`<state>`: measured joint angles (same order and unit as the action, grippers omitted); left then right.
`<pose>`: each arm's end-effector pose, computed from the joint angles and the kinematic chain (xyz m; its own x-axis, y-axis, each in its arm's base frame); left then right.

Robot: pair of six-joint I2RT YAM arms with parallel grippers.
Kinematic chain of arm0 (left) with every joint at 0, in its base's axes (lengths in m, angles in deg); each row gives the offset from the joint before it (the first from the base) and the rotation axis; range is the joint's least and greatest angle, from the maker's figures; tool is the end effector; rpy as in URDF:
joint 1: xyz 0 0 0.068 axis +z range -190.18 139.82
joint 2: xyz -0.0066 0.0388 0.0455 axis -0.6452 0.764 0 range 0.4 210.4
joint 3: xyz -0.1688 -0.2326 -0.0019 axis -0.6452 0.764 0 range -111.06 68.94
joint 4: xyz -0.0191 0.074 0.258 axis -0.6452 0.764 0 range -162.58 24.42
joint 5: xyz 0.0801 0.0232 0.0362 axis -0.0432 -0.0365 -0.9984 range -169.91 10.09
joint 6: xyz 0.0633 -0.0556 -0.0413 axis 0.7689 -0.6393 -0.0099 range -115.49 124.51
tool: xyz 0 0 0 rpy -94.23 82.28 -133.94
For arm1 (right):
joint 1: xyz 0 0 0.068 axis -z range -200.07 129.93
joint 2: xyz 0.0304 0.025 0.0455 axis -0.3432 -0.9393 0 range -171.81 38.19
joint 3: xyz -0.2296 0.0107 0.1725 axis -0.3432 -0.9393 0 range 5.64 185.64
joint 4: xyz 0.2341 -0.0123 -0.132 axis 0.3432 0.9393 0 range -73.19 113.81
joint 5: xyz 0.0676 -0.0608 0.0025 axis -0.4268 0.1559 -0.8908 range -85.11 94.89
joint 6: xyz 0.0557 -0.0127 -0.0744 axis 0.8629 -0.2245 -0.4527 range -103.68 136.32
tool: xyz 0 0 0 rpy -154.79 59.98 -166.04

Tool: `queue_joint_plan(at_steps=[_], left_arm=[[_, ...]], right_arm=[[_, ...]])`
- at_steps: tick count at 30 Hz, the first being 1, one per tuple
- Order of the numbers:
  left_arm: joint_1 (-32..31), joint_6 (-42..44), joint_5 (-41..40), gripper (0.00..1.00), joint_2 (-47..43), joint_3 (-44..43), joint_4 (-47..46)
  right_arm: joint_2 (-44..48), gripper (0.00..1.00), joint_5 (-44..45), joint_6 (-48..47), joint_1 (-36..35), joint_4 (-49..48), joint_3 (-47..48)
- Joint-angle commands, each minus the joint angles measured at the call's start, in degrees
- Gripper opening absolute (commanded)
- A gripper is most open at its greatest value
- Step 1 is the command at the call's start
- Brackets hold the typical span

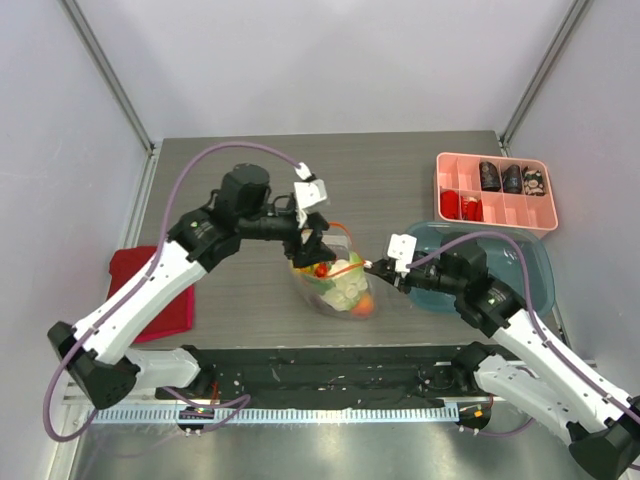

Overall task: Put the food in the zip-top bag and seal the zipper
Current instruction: Zip the zipper food storage bag at the center of the board.

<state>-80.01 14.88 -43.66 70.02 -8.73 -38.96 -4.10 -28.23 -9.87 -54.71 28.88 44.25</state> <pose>0.1932 -0.2263 0.4085 -0.1593 0.3220 -0.9332 0.9707 0.2233 -0.0887 0.1460 0.1571 0.3055 0.2006 -0.3106 -0.9291 -0.9141 0.2819 -0.2916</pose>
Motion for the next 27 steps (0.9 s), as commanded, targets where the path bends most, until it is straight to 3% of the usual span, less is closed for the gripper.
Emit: queue_joint_plan(at_steps=[1,5,13,23,27], left_arm=[[-5.1,7.2,2.7,0.68,2.7,-0.6,-7.0],[-9.0,13.2,2.9,0.66,2.6,3.7,-12.4],[-12.8,13.7,1.0,0.59,6.5,5.8,-18.6],[-14.0,14.4,1.5,0.54,9.7,5.5,-18.9],[-14.0,15.1,1.8,0.45,10.4,5.8,-18.9]], right_arm=[[2.2,0.01,0.8,1.1,0.2,-3.5,-1.4],[3.7,0.01,1.5,2.9,0.3,-4.9,-2.7],[4.1,0.01,1.7,3.0,0.2,-5.0,-3.2],[4.7,0.01,1.7,2.6,0.3,-4.2,-2.9],[4.9,0.01,1.8,2.6,0.3,-4.0,-3.0]])
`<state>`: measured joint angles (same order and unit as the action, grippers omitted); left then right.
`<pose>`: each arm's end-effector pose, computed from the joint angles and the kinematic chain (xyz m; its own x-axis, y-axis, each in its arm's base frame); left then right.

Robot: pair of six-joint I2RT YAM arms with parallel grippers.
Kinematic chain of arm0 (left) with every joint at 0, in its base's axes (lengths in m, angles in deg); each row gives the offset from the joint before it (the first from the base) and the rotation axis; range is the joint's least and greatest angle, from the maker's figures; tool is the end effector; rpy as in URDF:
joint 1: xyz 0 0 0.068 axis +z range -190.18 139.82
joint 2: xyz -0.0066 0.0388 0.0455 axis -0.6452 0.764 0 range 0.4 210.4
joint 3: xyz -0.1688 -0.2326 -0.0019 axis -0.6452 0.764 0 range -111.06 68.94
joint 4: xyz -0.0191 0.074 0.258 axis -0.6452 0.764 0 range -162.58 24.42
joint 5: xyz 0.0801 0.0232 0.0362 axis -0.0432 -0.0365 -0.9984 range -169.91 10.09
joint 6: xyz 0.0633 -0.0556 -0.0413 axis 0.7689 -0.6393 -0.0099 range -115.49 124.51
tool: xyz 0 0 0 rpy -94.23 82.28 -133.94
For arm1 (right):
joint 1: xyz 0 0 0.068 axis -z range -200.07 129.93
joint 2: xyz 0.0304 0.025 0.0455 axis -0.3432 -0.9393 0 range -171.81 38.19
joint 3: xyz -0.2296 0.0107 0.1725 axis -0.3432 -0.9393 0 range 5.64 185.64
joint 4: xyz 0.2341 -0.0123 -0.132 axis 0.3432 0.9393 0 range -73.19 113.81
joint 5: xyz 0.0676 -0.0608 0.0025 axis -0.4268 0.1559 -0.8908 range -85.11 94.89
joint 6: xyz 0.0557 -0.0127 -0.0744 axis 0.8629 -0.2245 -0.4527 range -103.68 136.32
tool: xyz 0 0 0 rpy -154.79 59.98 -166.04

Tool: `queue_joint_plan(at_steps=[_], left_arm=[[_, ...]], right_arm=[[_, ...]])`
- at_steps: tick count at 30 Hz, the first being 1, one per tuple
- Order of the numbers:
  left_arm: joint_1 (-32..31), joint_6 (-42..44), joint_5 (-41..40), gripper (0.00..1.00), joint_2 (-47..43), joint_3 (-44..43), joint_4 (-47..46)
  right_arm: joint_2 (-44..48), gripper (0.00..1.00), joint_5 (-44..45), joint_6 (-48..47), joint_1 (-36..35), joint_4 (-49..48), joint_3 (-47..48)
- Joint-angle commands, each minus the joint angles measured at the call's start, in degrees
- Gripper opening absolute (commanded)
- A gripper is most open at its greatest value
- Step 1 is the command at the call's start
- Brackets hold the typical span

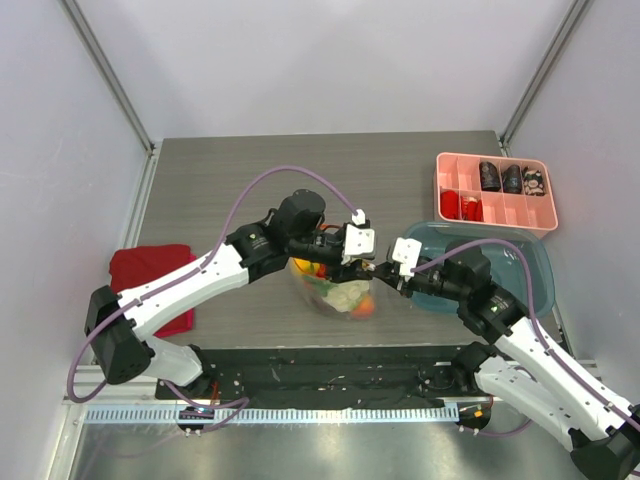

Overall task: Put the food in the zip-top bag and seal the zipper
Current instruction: Zip the zipper food storage bag at the center of the board.

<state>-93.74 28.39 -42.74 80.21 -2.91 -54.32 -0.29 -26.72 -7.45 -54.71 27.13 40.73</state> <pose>0.1706 -0.3171 0.3500 0.1499 0.3402 -0.9283 0.9868 -0.1099 0.1191 0.1390 0.1500 0.2974 0.1855 -0.2890 -0.9392 -0.9051 0.3219 -0.2778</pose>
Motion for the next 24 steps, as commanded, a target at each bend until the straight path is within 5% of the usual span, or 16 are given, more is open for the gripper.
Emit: queue_joint_plan(at_steps=[1,10,24], left_arm=[[-0.2,1.9,0.9,0.41,0.2,0.0,-3.5],[-0.1,8.2,0.2,0.09,0.4,-0.4,3.4],[6.4,13.2,-0.4,0.03,-1.7,-1.6,15.0]], right_arm=[[1.1,0.01,0.3,0.0,0.3,-2.2,0.5],[1.3,0.01,0.5,-0.5,0.2,-2.1,0.4],[3.9,0.01,1.4,-3.6,0.2,-0.2,-0.7]])
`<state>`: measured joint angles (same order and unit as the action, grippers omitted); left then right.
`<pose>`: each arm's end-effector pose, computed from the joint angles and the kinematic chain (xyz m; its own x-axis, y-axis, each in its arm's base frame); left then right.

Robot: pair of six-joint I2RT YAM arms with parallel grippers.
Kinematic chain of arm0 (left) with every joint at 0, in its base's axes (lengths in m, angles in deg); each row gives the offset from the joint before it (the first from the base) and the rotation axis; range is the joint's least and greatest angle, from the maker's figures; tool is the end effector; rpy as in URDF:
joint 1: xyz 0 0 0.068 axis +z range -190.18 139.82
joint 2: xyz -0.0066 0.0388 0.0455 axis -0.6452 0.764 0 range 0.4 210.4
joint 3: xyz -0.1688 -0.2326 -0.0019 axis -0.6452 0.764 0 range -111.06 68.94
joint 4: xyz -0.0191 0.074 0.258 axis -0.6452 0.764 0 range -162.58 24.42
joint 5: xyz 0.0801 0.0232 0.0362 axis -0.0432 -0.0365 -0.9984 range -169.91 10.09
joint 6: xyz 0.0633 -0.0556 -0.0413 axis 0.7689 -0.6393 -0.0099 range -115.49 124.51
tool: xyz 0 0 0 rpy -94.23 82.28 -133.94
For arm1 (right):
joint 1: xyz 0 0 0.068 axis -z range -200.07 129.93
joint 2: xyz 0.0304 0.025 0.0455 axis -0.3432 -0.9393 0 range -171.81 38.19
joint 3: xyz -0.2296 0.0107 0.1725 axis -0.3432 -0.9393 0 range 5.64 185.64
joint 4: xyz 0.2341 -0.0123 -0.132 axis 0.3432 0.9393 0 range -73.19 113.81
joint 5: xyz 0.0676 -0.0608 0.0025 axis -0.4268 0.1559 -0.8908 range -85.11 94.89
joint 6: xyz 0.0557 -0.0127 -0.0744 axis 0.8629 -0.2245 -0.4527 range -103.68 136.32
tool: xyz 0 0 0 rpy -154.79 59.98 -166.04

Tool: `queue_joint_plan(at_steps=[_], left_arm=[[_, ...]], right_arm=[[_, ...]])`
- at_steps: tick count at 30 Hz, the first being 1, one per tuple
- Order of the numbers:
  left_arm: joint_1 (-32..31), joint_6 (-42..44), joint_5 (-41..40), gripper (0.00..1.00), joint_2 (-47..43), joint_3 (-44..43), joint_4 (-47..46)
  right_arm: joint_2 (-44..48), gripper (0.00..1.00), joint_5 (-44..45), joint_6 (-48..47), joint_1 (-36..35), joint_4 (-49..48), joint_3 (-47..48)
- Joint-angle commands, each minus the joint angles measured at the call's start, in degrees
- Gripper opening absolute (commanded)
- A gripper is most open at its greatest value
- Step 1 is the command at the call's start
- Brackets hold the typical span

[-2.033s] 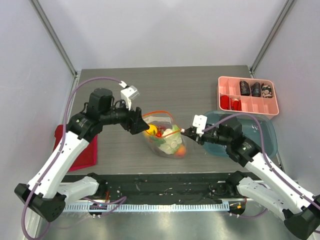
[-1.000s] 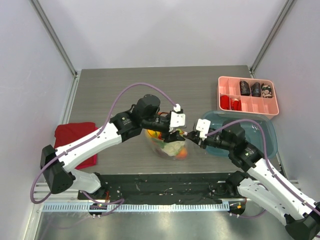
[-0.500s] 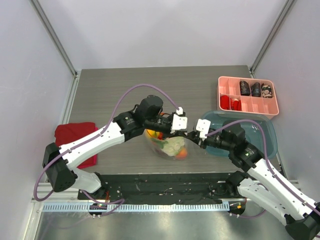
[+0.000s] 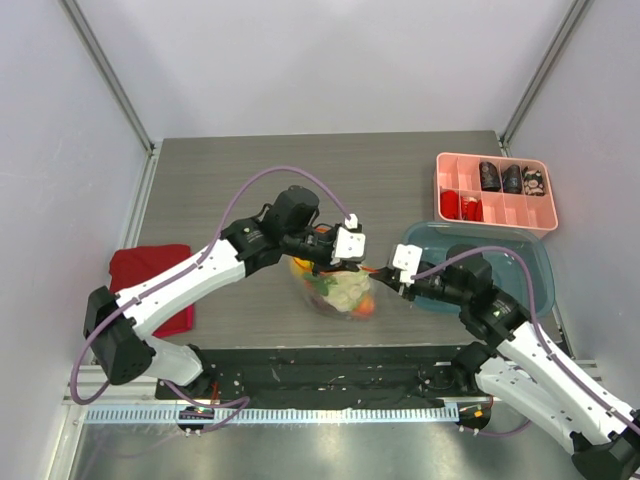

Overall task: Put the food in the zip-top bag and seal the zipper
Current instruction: Zip the zipper food storage bag at the center of the board.

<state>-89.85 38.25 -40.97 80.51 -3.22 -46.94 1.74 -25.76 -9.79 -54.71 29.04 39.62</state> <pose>0.1843 -0.2993 0.3354 0.2198 0.4087 -0.8858 0.9737 -0.1476 0.1735 0.1342 0.1452 0.2910 0.2063 -0.3176 -0.9255 -0.8954 0.3203 -0.3095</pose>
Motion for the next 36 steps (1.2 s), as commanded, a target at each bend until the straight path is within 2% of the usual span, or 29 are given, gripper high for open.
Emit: queue_joint_plan(at_steps=[1,22,36], left_arm=[[3.2,4.4,-2.5,0.03,-2.2,-1.2,9.2],[16.0,13.5,-7.6,0.01,-12.3,2.4,22.9],[26.6,22.5,-9.8,0.01,-15.4,4.1,30.6]], right_arm=[[2.1,0.01,0.7,-1.4,0.2,-1.9,0.4],[5.7,0.01,4.2,-3.9,0.3,2.2,-0.8],[6.1,0.01,6.0,-4.4,0.3,3.2,-1.0]])
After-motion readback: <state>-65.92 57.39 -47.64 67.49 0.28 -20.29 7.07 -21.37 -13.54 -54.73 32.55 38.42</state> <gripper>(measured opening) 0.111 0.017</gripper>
